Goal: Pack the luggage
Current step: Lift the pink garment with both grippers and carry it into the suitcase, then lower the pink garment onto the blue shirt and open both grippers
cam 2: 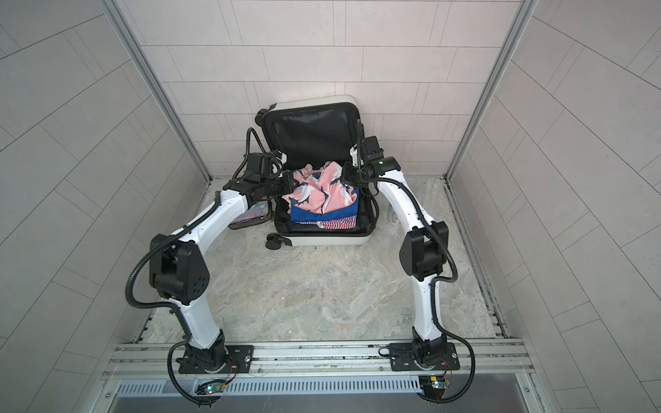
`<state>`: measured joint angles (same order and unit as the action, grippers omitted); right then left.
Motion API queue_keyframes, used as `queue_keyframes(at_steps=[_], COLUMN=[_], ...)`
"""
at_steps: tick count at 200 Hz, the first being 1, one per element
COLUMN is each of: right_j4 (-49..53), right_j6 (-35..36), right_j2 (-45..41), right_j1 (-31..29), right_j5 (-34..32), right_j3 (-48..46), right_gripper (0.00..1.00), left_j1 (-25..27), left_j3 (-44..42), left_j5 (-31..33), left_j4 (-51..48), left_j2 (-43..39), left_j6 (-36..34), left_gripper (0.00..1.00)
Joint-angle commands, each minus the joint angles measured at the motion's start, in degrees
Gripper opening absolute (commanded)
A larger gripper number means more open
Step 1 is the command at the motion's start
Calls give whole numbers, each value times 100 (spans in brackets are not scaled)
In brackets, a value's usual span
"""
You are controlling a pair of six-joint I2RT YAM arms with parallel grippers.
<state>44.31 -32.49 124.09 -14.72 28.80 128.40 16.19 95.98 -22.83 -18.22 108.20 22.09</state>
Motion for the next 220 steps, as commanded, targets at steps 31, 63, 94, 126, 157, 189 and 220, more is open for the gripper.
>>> queue_keyframes(at_steps=[31, 63, 94, 126, 157, 189, 220], right_j4=[570, 561, 626, 704, 717, 925, 1064], right_j6=[201, 294, 335, 404, 419, 422, 426], right_j2=[597, 590, 572, 344, 46, -166, -471], right_j1=[153, 160, 167, 163, 171, 171, 154], right_j5=[7, -235, -365, -493, -659, -942, -1319], right_j3=[458, 116, -44, -52, -10, 118, 142], right_gripper=[0, 0, 2, 41, 58, 61, 63], left_j1=[-211, -221, -264, -435, -452, -446, -443], left_j3=[299, 151, 131, 62, 102, 286, 331], left_j5=[-223, -101, 119, 194, 288, 574, 765], left_j4=[73, 30, -200, -311, -408, -726, -790], left_j2=[681, 908, 1005, 767, 454, 228, -86], left_j6=[-246, -240, -225, -176, -194, -154, -117], left_gripper=[0, 0, 7, 52, 63, 63, 63])
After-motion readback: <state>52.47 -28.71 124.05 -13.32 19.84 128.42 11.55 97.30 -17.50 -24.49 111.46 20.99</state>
